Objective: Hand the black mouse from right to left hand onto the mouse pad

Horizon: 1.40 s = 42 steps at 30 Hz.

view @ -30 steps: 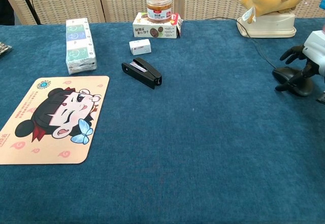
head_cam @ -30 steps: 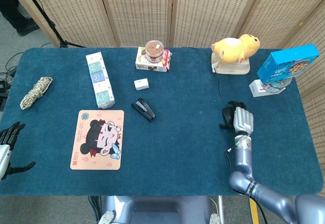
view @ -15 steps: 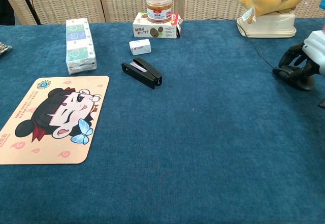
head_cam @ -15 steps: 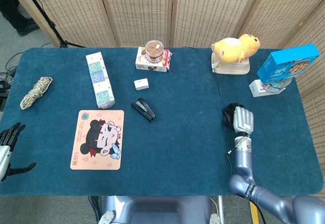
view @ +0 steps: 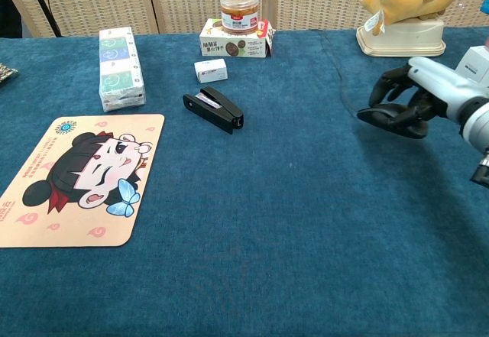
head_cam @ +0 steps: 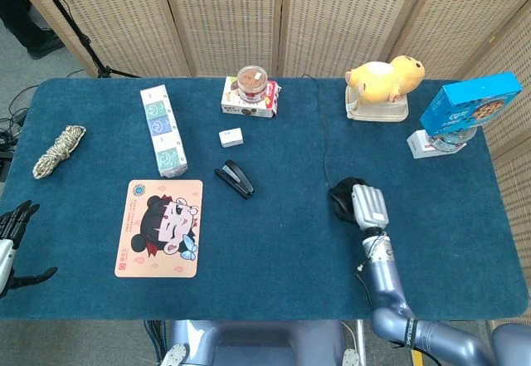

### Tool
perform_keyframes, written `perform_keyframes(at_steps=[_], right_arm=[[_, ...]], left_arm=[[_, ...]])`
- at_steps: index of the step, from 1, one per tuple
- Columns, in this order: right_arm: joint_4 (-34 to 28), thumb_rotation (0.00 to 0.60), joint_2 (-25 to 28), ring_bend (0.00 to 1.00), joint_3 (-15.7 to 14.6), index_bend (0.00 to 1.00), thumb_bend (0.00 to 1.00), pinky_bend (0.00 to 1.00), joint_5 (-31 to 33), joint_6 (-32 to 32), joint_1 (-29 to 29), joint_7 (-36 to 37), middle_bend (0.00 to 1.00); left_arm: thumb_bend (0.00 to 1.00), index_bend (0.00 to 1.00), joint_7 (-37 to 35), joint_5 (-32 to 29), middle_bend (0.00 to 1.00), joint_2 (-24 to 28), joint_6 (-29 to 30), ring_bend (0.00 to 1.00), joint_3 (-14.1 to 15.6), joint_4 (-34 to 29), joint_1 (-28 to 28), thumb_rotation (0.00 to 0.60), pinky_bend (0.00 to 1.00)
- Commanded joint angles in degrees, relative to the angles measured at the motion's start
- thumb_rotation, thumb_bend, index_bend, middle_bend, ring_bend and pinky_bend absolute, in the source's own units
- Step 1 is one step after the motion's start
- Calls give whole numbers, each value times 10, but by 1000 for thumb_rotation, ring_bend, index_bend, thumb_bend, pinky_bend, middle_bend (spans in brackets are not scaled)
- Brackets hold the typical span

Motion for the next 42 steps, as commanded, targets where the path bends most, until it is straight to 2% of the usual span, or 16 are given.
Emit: perform_keyframes(at_steps=[1,6,12,18,24,32,35,37,39,42], right_arm=[[-64,600,9,294,-19,452,792,477,-45,15,3,-12,398],[-115,600,-22,294,-31,453,799,477,-78,29,21,-60,399],[-117,600,-93,294,-41,453,802,475,-83,31,43,-114,399],[-76,600,-168,294,-43,453,804,469,-80,21,64,-142,399],[-12,600,-229,294,-24,453,804,466,-82,6,89,-143,399],[45,600,-247,293,-15,448,799,458,-91,1,96,-128,397],[46,600,-241,242,-17,355,737,376,-95,1,92,-117,341],[31,600,-226,132,-20,223,591,245,-92,-11,88,-107,226],[16,600,-214,43,-21,129,495,154,-83,-20,85,-115,125],[-11,600,-197,0,-21,47,467,83,-71,-21,80,-136,22]], left_arm=[[52,0,-8,6,0,3,4,0,2,1,2,600,0],[52,0,-31,17,0,9,15,0,5,6,7,600,0],[51,0,-60,27,0,16,26,0,9,15,12,600,0],[52,0,-76,31,0,19,28,0,11,21,13,600,0],[51,0,-81,26,0,20,23,0,10,24,12,600,0],[52,0,-80,19,0,21,18,0,8,23,10,600,0],[52,0,-77,19,0,20,17,0,8,22,10,600,0],[52,0,-73,19,0,19,15,0,8,20,9,600,0],[52,0,-70,20,0,19,15,0,8,19,9,600,0],[51,0,-64,22,0,18,16,0,9,17,9,600,0]])
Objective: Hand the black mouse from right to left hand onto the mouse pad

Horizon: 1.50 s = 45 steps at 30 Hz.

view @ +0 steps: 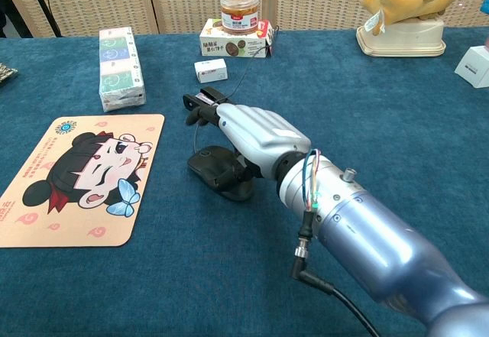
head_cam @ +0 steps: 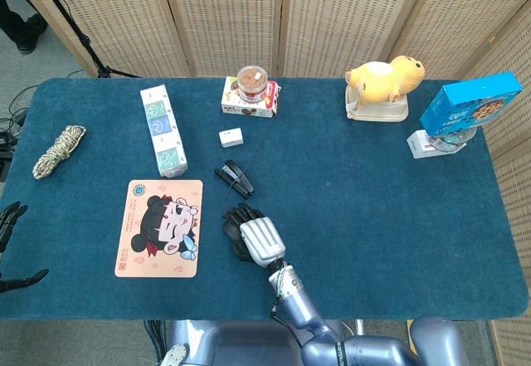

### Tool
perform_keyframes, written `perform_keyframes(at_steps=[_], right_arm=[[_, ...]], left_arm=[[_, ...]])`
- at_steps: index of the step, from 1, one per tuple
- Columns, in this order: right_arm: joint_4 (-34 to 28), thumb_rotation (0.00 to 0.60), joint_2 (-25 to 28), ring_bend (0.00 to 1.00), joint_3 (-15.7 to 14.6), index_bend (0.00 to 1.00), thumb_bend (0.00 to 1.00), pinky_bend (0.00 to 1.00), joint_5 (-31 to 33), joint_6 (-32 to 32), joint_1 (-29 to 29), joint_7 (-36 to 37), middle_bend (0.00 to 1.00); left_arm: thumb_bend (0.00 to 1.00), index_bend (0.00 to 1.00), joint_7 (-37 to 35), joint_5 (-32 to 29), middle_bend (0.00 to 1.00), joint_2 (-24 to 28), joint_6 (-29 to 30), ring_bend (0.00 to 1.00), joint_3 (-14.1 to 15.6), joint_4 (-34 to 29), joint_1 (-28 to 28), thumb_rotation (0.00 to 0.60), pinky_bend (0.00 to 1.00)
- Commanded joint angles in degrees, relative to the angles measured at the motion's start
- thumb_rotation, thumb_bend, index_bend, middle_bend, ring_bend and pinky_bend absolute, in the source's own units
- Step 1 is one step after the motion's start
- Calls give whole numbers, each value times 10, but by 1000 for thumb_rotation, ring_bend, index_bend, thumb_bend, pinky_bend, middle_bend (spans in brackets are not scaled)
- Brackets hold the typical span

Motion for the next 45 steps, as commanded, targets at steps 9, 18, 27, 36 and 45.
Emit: perform_keyframes(at_steps=[9,18,27,36,45], right_arm=[[-159,600,103,0,-16,12,451,31,12,37,-40,-70,0],[-293,600,300,0,-17,6,0,0,-7,83,-90,-100,0],[-285,600,517,0,-76,0,0,0,-81,98,-177,63,0],[-180,600,603,0,-149,0,0,0,-171,176,-275,267,0],[-157,600,620,0,-169,0,0,0,-209,268,-344,349,0]], left_arm=[[52,0,4,11,0,-4,9,0,1,4,1,600,0],[52,0,23,59,0,-24,25,0,6,26,-9,600,0],[51,0,66,148,0,-94,14,0,4,80,-65,600,0],[52,0,251,194,0,-125,-99,0,-8,32,-150,600,0],[139,0,416,106,0,-220,-254,0,-59,-21,-239,600,0]])
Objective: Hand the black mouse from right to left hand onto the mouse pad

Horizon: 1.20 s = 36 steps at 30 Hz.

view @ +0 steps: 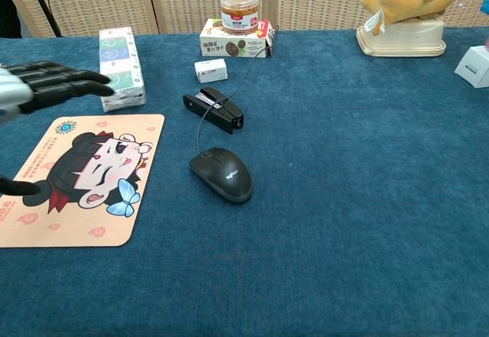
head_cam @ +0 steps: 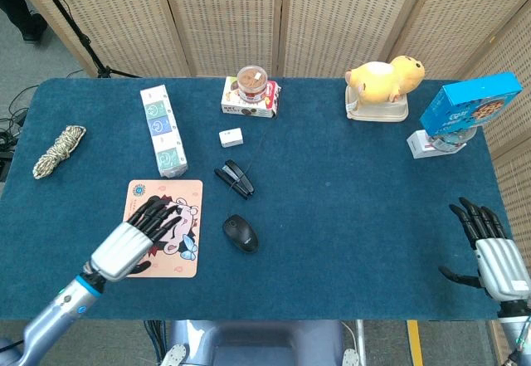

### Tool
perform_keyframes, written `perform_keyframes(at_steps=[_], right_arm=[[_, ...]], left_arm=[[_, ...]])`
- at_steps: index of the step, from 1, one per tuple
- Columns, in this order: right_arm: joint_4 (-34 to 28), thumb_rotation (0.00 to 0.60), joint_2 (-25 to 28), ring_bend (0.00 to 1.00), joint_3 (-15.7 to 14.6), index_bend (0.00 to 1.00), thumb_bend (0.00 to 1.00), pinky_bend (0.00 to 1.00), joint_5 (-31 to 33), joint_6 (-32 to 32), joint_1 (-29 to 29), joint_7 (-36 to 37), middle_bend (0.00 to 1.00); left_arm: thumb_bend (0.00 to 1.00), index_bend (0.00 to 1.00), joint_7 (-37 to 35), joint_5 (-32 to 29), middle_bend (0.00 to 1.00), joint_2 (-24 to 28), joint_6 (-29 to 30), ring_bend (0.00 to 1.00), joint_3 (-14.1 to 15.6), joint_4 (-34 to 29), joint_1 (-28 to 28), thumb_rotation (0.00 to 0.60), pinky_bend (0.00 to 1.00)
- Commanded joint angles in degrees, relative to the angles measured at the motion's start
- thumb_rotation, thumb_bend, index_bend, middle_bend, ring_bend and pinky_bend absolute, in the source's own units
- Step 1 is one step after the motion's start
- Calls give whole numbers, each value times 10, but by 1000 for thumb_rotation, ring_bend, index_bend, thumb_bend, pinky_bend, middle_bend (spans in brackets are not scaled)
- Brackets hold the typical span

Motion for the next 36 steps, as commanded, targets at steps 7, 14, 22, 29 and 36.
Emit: perform_keyframes(at_steps=[7,14,22,29,36], right_arm=[[-16,600,25,0,-10,0,0,0,-48,58,-38,1,0],[-21,600,33,0,-6,0,0,0,-57,63,-44,19,0],[-17,600,37,0,2,0,0,0,-50,54,-45,42,0],[-13,600,39,0,10,0,0,0,-42,47,-45,52,0],[-11,600,40,0,18,0,0,0,-36,41,-45,58,0]], left_arm=[[275,0,137,-117,0,-132,-105,0,-66,-16,-91,600,0],[269,0,246,-223,0,-200,-156,0,-85,7,-139,600,0],[258,0,312,-298,0,-236,-151,0,-76,28,-167,600,0],[257,0,328,-339,0,-267,-145,0,-74,67,-194,600,63],[258,150,307,-335,87,-278,-141,103,-65,89,-214,600,234]])
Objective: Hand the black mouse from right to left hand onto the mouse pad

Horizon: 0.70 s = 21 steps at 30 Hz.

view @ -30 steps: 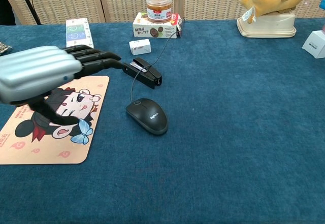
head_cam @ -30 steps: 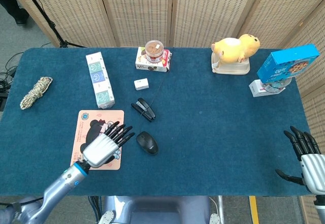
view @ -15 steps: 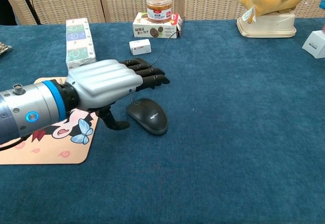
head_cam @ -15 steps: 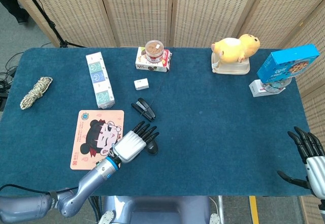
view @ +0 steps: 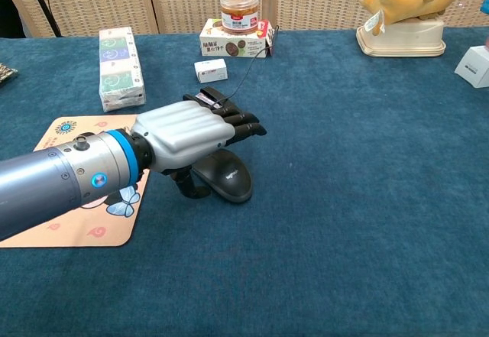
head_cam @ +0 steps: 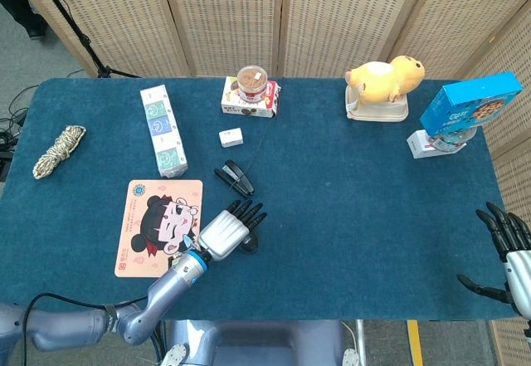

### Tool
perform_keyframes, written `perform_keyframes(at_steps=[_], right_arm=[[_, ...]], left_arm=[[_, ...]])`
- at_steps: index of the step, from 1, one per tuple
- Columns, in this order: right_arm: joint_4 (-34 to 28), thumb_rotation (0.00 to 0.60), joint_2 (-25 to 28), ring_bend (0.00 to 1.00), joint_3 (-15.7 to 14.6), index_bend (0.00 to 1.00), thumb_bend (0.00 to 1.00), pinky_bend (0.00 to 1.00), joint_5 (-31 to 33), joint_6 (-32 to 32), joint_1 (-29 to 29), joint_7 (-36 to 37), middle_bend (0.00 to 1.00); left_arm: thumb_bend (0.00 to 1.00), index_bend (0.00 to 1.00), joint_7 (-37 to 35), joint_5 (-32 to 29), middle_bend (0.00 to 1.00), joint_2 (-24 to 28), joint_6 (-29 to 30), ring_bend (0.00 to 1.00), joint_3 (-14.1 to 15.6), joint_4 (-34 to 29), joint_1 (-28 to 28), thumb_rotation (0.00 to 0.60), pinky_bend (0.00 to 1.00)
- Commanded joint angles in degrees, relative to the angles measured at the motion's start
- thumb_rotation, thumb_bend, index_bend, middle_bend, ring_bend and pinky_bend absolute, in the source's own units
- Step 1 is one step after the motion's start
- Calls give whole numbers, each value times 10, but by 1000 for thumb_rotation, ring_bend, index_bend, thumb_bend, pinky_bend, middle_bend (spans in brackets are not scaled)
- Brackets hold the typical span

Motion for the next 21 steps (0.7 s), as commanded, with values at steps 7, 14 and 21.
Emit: perform_keyframes(at_steps=[7,14,21], right_arm=[[2,600,2,0,4,0,0,0,3,-7,-1,12,0],[4,600,3,0,6,0,0,0,1,-10,-1,18,0],[5,600,-3,0,9,0,0,0,3,-18,0,0,0]], left_arm=[[258,290,-10,-12,222,-11,6,237,15,21,-16,600,329],[268,400,-52,19,358,-10,23,343,27,29,-19,600,402],[275,422,-113,80,374,23,36,356,49,26,-18,600,407]])
